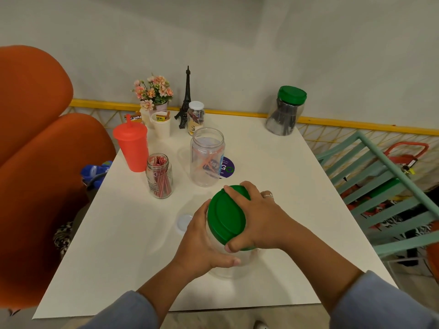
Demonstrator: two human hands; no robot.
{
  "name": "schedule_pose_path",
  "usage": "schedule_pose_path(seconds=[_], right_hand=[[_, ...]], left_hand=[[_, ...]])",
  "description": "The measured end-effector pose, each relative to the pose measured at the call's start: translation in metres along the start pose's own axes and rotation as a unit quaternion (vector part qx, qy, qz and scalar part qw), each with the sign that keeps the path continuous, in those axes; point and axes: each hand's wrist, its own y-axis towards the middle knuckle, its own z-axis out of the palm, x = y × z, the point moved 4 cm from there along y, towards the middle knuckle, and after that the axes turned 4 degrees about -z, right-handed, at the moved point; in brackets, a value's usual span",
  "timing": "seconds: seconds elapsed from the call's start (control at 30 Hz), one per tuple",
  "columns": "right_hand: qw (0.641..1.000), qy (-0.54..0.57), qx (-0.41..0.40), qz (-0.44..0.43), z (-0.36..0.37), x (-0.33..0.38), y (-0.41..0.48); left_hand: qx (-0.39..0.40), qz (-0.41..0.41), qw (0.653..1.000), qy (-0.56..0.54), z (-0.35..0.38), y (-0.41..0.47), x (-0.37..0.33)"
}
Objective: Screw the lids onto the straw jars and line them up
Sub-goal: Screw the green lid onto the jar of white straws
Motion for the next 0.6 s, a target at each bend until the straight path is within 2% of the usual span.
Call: schedule_pose_path(seconds=[0.17, 0.33, 0.5, 0.6], right_hand=[[0.993, 0.085, -0.083, 0.021, 0.008, -0.005, -0.019], [0.959, 0.197, -0.196, 0.06, 0.03, -0.016, -0.045], [0.931, 0.268, -0.233, 0.082, 0.035, -0.036, -0.077], [0.911, 0.303, -0.248, 0.125, 0.037, -0.054, -0.099]], left_hand=[[0.021, 0.012, 1.0, -0.017, -0.002, -0.003, -0.005], [0.048, 0.014, 0.999, -0.012, 0.004, -0.007, -0.004], [0.088, -0.029, 0.995, -0.047, 0.022, -0.014, -0.002], [0.105, -0.052, 0.99, -0.072, 0.04, -0.012, -0.008]])
